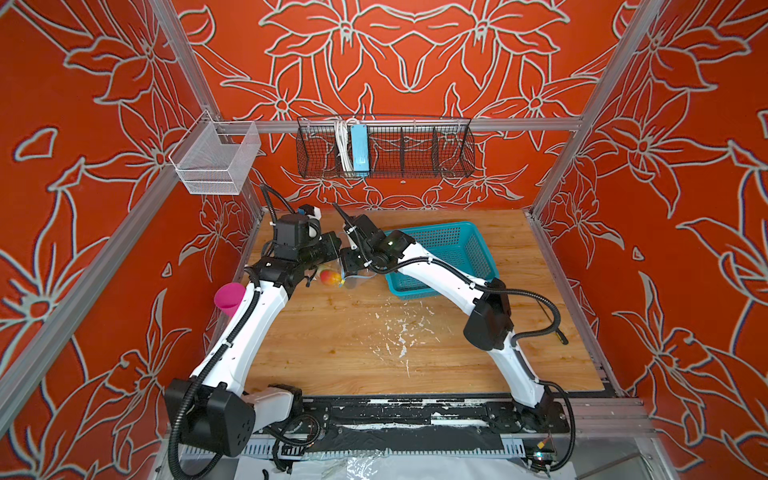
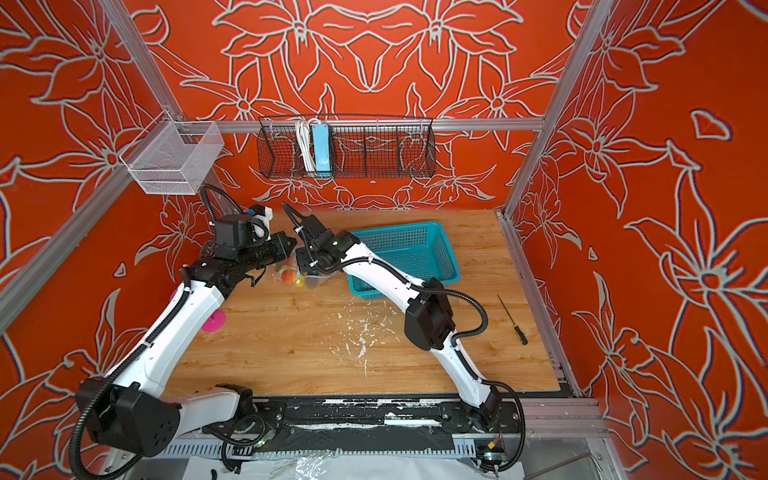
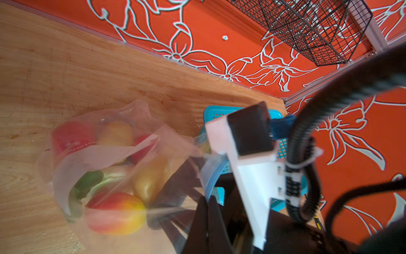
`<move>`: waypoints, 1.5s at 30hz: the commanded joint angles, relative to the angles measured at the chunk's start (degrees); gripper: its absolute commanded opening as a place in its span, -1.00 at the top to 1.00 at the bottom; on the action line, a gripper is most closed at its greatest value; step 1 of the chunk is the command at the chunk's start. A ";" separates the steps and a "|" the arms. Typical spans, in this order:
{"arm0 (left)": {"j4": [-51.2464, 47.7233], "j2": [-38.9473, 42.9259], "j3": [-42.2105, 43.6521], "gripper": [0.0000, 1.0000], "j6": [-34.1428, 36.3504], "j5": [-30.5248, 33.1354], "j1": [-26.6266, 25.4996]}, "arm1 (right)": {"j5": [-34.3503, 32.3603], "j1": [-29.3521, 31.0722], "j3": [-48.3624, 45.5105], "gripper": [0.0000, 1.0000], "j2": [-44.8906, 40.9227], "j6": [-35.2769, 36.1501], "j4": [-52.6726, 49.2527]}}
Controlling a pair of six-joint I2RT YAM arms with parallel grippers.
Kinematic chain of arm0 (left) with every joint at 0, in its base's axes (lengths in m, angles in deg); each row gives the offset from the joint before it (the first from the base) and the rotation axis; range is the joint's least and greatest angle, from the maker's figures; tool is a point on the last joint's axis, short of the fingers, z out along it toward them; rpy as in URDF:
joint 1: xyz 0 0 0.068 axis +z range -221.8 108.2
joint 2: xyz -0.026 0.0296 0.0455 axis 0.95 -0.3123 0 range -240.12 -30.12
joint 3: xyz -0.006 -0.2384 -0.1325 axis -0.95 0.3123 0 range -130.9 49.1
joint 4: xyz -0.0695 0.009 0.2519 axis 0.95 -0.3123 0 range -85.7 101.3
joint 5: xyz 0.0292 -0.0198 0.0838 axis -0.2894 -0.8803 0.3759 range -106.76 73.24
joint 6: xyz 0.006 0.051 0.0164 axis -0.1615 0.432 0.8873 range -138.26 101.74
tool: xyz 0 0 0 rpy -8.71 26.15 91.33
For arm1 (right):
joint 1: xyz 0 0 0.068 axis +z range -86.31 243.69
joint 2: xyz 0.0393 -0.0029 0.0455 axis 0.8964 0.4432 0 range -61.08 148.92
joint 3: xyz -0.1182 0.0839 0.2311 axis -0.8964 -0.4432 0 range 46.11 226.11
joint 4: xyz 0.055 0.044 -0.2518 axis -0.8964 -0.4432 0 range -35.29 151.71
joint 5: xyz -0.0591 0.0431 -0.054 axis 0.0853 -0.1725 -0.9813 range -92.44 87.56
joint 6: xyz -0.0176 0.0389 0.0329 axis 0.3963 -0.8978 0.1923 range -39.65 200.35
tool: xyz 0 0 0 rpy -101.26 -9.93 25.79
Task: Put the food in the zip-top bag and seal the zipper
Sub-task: 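Raise the open right gripper out of the bag and swing it back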
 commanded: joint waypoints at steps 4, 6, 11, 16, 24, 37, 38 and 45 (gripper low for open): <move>1.93 0.20 0.53 1.00 0.26 -0.82 0.13 | -0.06 -0.81 -4.84 0.01 -7.96 2.12 3.14; 1.92 0.03 0.53 1.00 0.26 -0.91 0.10 | -0.07 -1.31 -7.49 0.01 -11.08 2.07 4.17; 1.84 -0.12 0.53 1.00 0.25 -0.90 0.11 | 0.37 -2.92 -12.90 0.01 -16.64 1.63 5.14; 1.93 -0.47 0.53 1.00 0.23 -0.94 0.10 | 0.91 -4.22 -18.45 0.00 -19.99 0.78 6.45; 1.85 -0.98 0.51 1.00 0.23 -1.08 0.10 | 2.97 -5.94 -26.64 -0.02 -24.17 1.99 8.08; 1.14 -1.08 0.16 1.00 1.39 0.25 0.10 | 11.91 -5.43 -43.80 0.00 -33.44 25.23 23.73; 1.14 -1.04 0.18 1.00 1.40 0.41 0.10 | 12.02 -5.49 -43.75 0.00 -33.61 26.41 23.54; 1.05 -0.88 0.09 1.00 1.58 0.76 0.10 | 17.41 -5.05 -46.29 -0.95 -36.76 32.36 27.38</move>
